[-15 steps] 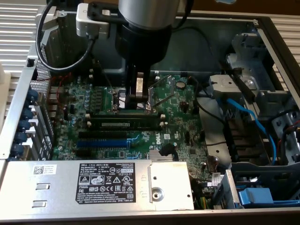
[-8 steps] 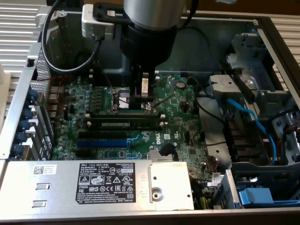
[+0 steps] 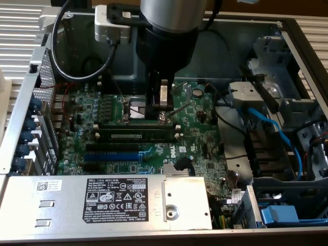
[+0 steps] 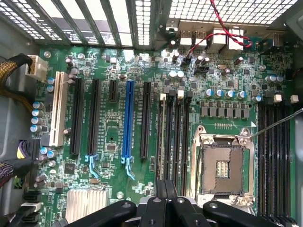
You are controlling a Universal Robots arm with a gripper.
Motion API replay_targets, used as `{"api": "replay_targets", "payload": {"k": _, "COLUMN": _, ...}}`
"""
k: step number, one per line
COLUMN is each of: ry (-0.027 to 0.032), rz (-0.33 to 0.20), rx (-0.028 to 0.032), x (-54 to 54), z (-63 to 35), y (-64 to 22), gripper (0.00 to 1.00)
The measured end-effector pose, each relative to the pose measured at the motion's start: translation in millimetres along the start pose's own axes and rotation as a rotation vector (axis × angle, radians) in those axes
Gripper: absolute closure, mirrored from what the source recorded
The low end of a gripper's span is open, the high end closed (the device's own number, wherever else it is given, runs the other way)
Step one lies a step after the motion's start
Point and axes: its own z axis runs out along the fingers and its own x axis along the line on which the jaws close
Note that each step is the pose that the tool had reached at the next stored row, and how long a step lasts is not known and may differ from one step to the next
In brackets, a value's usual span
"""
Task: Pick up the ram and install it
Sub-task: 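Press down the ram until it locks into place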
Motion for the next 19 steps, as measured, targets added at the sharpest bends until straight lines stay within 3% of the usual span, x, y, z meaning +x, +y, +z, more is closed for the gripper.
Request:
{"api": "replay_targets", "payload": {"k": 5, "ry": 0.0012, "rz": -0.013, "rx": 0.0014, "x": 0.1, "z": -0.9, "y": -2.8, "gripper": 0.89}}
{"api": "replay_targets", "payload": {"k": 8, "ry": 0.0025, "rz": -0.023, "rx": 0.0079, "x": 0.1, "z": -2.4, "y": -2.8, "gripper": 0.89}}
{"api": "replay_targets", "payload": {"k": 14, "ry": -0.0026, "rz": -0.050, "rx": 0.0401, "x": 2.2, "z": -2.7, "y": -2.7, "gripper": 0.89}}
{"api": "replay_targets", "payload": {"k": 19, "ry": -0.0117, "rz": -0.072, "rx": 0.0599, "x": 3.1, "z": -4.0, "y": -2.5, "gripper": 0.89}}
